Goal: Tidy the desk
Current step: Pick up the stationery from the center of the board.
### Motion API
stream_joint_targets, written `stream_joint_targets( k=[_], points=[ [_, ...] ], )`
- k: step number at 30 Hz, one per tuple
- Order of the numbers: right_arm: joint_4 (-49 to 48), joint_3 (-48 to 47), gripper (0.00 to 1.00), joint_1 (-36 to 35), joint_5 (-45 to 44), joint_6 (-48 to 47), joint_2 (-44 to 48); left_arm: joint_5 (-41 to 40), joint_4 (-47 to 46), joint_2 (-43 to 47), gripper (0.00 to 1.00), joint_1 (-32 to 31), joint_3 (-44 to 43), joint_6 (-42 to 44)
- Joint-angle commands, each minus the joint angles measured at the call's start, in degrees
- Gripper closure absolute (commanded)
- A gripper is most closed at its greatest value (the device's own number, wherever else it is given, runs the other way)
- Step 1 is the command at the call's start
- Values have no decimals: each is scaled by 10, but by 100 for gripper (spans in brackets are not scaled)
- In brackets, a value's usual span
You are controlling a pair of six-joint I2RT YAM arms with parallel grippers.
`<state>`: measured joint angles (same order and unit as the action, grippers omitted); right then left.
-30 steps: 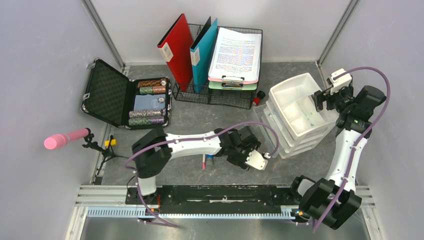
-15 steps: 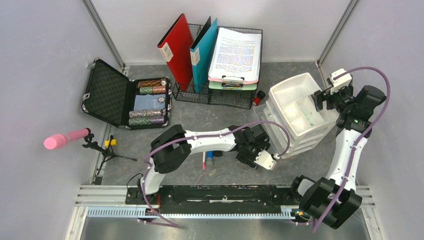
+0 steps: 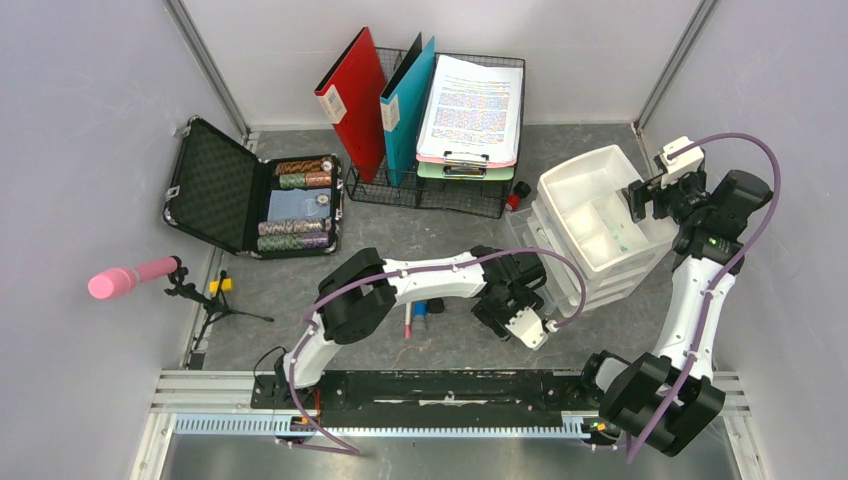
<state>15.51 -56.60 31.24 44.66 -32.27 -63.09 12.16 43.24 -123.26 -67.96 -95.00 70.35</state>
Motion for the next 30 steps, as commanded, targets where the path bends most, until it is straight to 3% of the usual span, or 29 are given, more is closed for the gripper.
stream_joint_targets(
  k=[1, 14, 23, 30],
  points=[
    [138, 55, 9, -10, -15, -34, -48, -3, 13, -20, 23, -1, -19, 52],
    [139, 56, 9, -10, -17, -36, -49, -26, 92, -51, 24, -6, -23, 140],
    [139, 56, 8, -9, -17, -35, -49, -74, 163, -74, 28, -9, -41, 151],
    [139, 57, 8, -8, -17, -34, -49, -86, 166, -61, 32, -11, -36, 139]
  ],
)
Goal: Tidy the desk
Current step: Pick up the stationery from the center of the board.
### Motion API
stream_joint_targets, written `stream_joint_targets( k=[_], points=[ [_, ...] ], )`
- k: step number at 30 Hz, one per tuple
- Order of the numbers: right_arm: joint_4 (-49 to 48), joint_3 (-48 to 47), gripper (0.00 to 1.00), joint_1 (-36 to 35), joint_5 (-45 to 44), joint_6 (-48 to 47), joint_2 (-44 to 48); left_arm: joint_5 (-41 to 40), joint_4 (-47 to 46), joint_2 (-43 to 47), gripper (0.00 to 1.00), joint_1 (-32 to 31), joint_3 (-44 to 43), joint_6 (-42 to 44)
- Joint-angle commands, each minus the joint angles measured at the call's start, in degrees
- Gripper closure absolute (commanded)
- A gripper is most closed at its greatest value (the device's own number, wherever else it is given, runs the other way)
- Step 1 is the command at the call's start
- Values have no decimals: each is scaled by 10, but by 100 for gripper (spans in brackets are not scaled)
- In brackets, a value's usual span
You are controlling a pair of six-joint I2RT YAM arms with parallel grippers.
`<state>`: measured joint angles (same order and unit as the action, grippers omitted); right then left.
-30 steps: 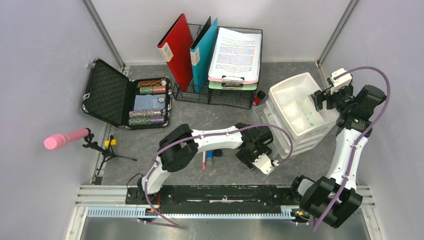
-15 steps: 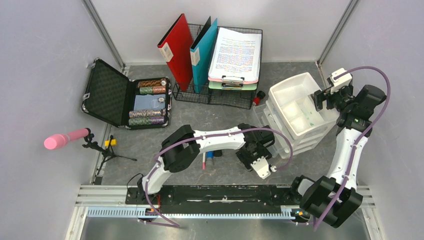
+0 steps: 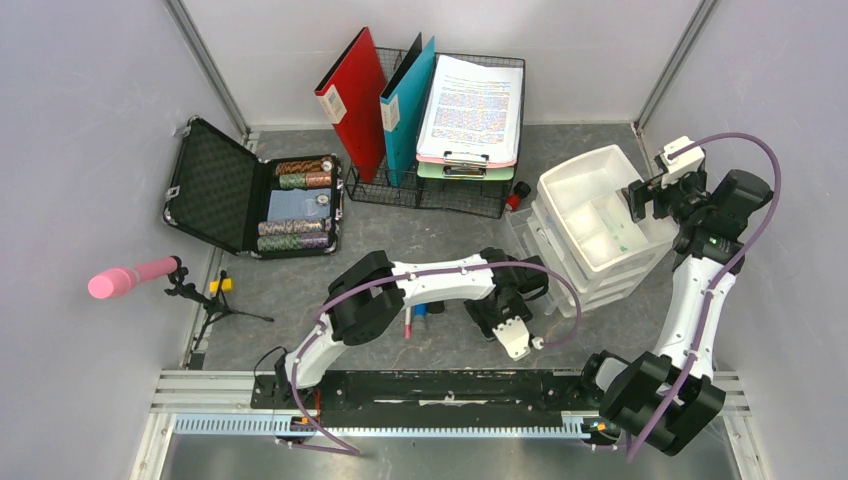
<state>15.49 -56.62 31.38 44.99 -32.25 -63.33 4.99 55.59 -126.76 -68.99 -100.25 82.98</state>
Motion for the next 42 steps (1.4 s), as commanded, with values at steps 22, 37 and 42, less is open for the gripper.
stream_joint_targets(
  k=[22, 37, 42],
  points=[
    [142, 57, 7, -5, -11, -34, -50, -62, -47, 96, 74, -16, 114, -54],
    [147, 56, 6, -5, -4, -38, -53, -164, -17, 177, 82, -36, -19, -17],
    [148, 56, 6, -4, 1, -39, -51, -194, -22, 124, 85, -41, -105, 28]
  ],
)
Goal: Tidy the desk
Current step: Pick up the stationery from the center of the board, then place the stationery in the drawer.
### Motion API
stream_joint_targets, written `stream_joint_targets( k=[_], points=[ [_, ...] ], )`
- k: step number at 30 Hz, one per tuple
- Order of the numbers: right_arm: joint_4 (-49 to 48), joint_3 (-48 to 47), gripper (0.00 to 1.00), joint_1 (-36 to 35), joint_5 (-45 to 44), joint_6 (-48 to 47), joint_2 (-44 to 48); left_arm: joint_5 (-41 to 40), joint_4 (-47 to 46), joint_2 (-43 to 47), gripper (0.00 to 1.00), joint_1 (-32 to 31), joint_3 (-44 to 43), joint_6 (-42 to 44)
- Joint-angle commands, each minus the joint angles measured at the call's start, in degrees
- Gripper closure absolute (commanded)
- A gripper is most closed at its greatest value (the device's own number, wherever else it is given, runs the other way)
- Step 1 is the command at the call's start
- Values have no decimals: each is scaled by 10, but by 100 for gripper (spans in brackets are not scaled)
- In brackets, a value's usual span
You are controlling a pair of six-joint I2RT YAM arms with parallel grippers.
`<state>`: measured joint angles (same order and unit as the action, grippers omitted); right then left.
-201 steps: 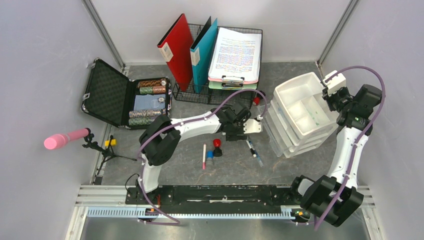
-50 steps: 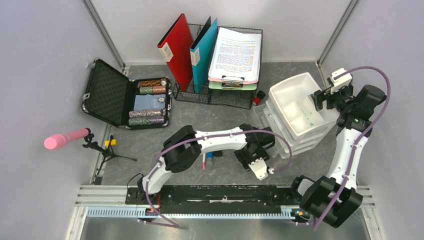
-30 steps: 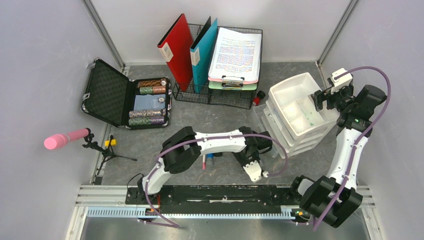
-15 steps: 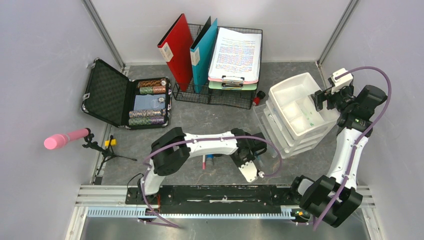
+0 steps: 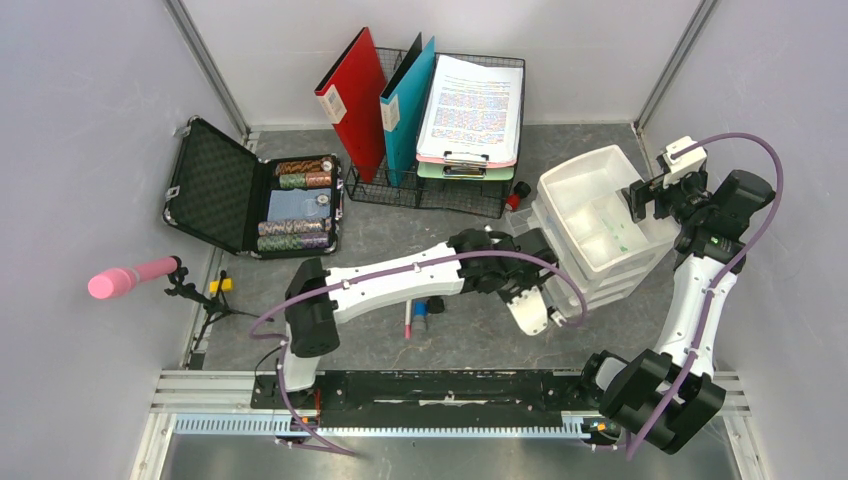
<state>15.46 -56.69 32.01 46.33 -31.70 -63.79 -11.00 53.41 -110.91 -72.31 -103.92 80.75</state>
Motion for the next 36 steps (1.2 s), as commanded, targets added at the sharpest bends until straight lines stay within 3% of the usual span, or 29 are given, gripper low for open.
stream_joint_targets(
  k=[1, 6, 12, 18, 22, 27, 36],
  points=[
    [149, 56, 6, -10, -12, -44, -46, -33, 0, -46, 85, -9, -86, 56],
    [149, 56, 6, -9, -10, -45, -45, -23, -7, -101, 83, -13, -170, 70],
    [151, 57, 6, -7, -7, -46, -44, -16, -44, -126, 56, -17, -176, 66],
    [153, 56, 5, -5, -5, -45, -44, -32, -118, -96, 38, -17, -147, 34],
    [152, 56, 5, -5, -3, -45, -44, -36, -113, -54, 31, -17, -133, -11],
    [154, 56, 5, -5, 0, -45, -42, -22, -78, 12, 24, -15, -59, -86],
    [155, 53, 4, -5, 5, -42, -40, 22, -135, 153, 13, 47, 218, -251]
  ],
)
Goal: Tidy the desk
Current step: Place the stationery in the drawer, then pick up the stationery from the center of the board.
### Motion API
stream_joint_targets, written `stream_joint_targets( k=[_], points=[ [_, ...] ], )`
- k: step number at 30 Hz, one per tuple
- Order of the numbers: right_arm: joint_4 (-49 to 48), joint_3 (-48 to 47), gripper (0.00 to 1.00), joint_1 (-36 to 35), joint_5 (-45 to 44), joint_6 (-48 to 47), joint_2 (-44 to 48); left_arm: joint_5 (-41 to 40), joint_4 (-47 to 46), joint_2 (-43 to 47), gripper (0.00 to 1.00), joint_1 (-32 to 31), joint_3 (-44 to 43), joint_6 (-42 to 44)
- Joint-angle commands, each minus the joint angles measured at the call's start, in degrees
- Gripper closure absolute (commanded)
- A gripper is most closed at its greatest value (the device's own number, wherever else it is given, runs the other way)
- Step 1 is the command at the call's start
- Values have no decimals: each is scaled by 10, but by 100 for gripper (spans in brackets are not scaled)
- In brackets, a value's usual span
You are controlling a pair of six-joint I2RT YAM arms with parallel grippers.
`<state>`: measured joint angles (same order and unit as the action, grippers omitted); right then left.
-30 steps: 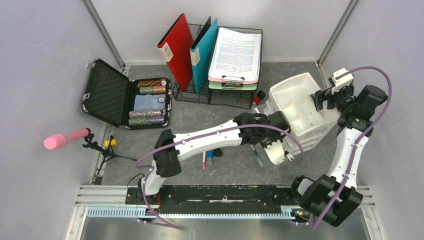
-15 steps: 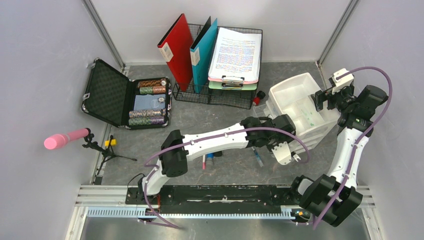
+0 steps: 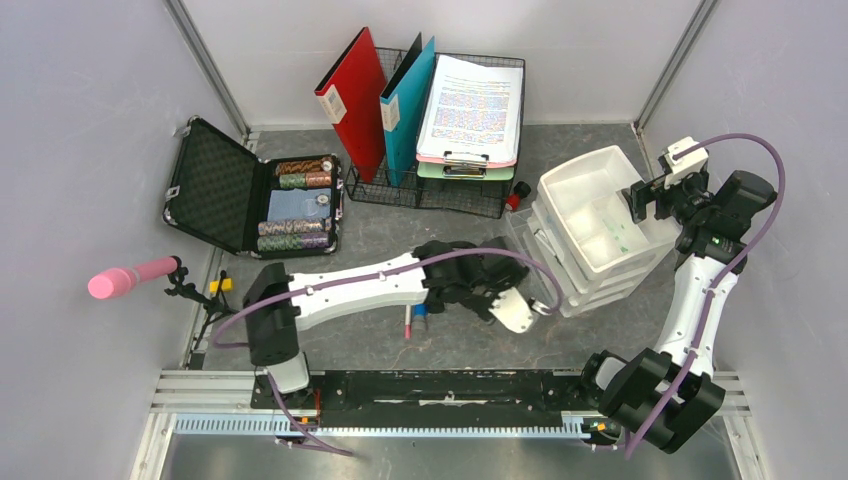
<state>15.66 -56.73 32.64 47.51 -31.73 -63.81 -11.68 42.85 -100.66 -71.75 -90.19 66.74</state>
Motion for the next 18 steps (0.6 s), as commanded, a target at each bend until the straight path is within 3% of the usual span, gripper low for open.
stream_joint_targets(
  k=[1, 7, 11, 18],
  points=[
    [153, 54, 4, -11, -5, -43, -41, 41, -29, 61, 11, 61, 100, -140],
    [153, 54, 4, -11, -5, -43, -50, 78, -17, 104, 4, 182, 185, -320],
    [153, 54, 4, -11, -5, -43, -54, 92, -35, 114, 6, 255, 220, -426],
    [155, 53, 4, -11, -4, -40, -56, 144, -40, 58, 11, 323, 212, -549]
  ],
)
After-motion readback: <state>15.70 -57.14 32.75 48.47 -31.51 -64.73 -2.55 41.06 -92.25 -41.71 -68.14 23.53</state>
